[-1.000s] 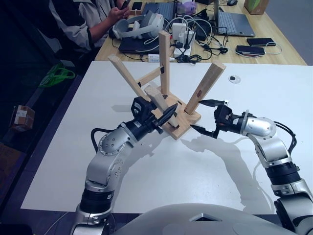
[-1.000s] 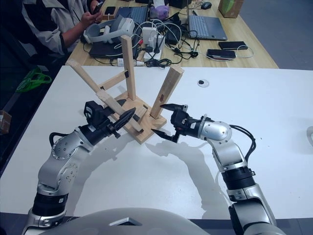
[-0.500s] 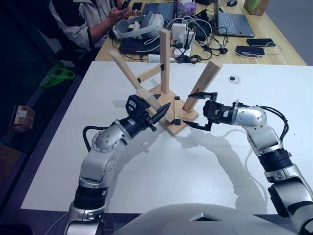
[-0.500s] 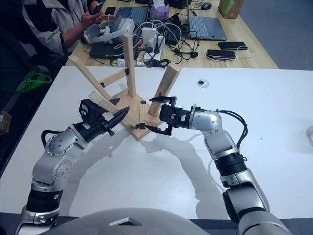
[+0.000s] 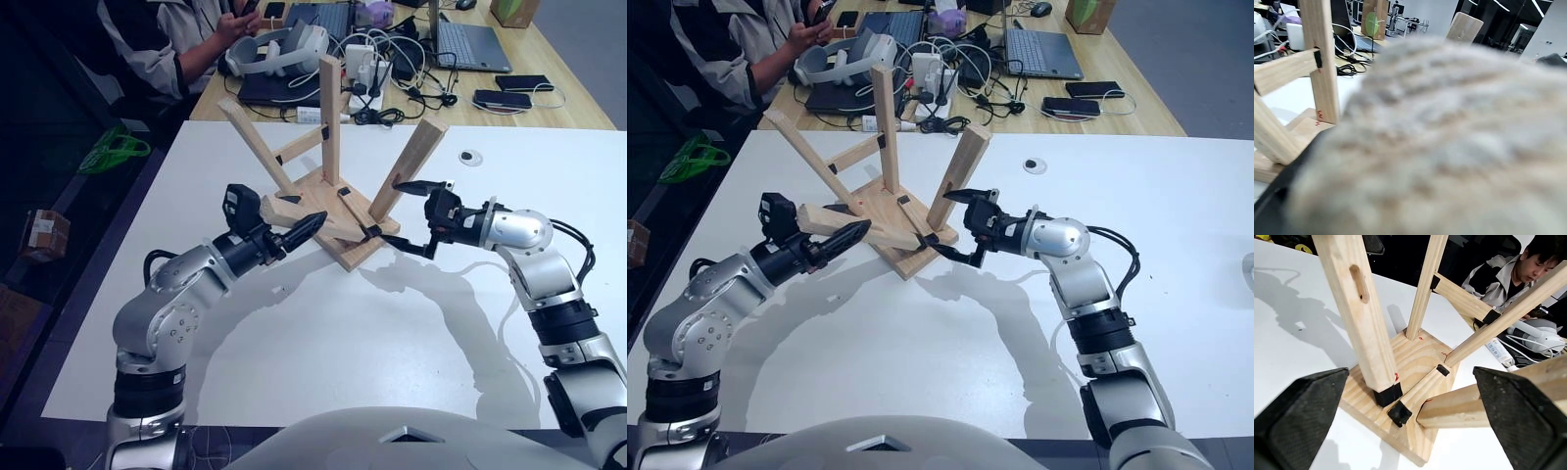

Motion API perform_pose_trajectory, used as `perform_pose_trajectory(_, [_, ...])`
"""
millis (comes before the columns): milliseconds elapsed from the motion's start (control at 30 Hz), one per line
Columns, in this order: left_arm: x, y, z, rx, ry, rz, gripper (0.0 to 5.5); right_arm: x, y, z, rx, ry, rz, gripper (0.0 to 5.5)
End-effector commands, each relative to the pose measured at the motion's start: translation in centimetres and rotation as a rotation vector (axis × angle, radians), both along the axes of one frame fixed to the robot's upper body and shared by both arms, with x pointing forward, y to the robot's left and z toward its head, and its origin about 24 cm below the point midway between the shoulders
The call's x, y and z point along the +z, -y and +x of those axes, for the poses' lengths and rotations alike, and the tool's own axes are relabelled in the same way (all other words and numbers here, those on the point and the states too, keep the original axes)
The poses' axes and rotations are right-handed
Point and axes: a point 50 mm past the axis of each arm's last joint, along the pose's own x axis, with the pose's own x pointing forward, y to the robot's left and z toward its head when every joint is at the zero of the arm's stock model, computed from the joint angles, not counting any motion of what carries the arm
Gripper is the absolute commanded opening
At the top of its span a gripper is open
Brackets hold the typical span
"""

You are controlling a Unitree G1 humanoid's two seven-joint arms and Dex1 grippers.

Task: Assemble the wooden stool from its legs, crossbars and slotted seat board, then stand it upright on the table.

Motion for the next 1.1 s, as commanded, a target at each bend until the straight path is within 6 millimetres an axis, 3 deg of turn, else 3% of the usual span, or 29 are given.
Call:
perform_pose_trajectory(33, [0.3, -1.6, 0.0, -0.022, -0.022, 0.117, 3.51, -0.2, 0.1, -0.1, 0.018, -0.023, -0.032, 4.72])
perform_pose_trajectory(200, [-1.4, -2.2, -0.9, -0.095, -0.142, 0.261, 3.51, -0.6, -0.7, 0.7, 0.009, -0.056, -0.024, 4.72])
perform_pose_trajectory(300, [-2.0, -2.8, -0.5, -0.036, -0.159, 0.298, 3.51, -0.9, -0.3, 1.0, -0.037, -0.119, 0.014, 4.72])
perform_pose_trajectory(500, [-2.2, -2.4, -0.5, -0.055, -0.166, 0.289, 4.31, -1.7, 0.1, 1.4, -0.161, -0.219, 0.084, 4.72])
perform_pose_trajectory(567, [-2.4, -2.5, -1.3, -0.103, -0.189, 0.309, 4.31, -2.2, 0.1, 1.7, -0.221, -0.280, 0.109, 4.72])
perform_pose_trajectory(700, [-3.4, -4.1, -2.6, -0.139, -0.251, 0.423, 4.31, -3.1, 0.2, 1.2, -0.292, -0.461, 0.169, 4.72])
perform_pose_trajectory(867, [-4.8, -5.8, -3.4, -0.149, -0.301, 0.580, 4.31, -3.3, -0.6, 1.2, -0.341, -0.504, 0.217, 4.72])
perform_pose_trajectory(1000, [-3.8, -5.5, -1.8, -0.075, -0.200, 0.557, 4.31, -3.6, -1.2, 1.3, -0.368, -0.496, 0.218, 4.72])
perform_pose_trajectory(1100, [-2.2, -4.0, -0.4, -0.052, -0.101, 0.493, 4.36, -4.1, -1.6, 1.3, -0.375, -0.517, 0.196, 4.26])
